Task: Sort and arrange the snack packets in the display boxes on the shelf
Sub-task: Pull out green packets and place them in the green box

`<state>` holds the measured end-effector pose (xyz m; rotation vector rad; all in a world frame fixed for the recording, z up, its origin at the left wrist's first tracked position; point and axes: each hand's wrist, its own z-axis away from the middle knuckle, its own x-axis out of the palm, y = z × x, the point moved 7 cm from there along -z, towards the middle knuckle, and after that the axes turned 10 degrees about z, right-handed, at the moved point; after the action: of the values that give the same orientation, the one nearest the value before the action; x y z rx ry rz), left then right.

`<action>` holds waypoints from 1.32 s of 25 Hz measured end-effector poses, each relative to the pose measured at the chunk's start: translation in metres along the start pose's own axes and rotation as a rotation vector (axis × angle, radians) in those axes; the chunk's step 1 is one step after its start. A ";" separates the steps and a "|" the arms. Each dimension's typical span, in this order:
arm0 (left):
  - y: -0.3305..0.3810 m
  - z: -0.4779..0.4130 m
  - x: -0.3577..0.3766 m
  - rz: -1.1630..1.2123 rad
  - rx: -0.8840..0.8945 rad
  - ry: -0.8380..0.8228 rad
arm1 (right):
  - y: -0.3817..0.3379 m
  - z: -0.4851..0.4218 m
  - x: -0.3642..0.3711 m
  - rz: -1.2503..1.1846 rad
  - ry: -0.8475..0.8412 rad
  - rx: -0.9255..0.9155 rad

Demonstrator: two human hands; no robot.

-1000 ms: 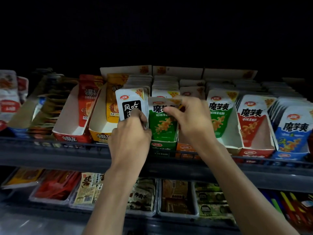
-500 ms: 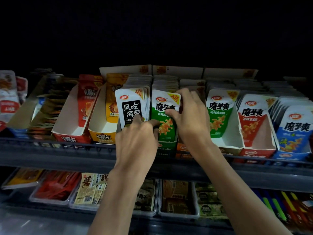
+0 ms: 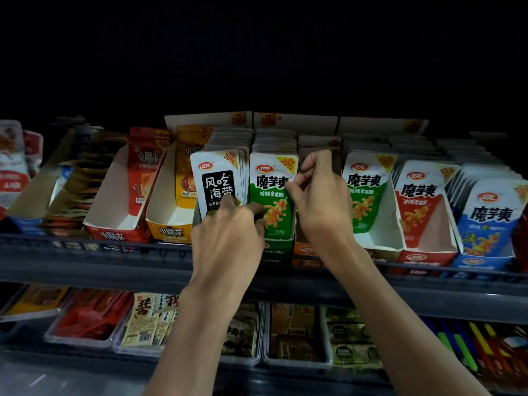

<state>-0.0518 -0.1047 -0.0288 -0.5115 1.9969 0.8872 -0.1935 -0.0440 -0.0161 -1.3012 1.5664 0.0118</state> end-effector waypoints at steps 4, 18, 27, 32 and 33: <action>0.000 0.000 0.000 -0.006 -0.007 -0.004 | -0.003 0.000 -0.001 0.113 0.006 -0.056; 0.025 0.001 -0.012 0.104 -0.006 0.112 | 0.020 0.006 -0.082 0.266 0.202 -0.139; 0.079 0.007 0.030 0.553 0.216 -0.206 | 0.060 0.007 -0.093 0.609 0.080 -0.032; 0.084 0.007 0.038 0.464 0.243 -0.210 | 0.061 0.009 -0.096 0.588 0.159 -0.105; 0.084 0.007 0.039 0.455 0.241 -0.208 | 0.062 0.010 -0.095 0.601 0.160 -0.116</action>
<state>-0.1223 -0.0446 -0.0308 0.1758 2.0207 0.9065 -0.2449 0.0544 0.0101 -0.8885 2.0701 0.3879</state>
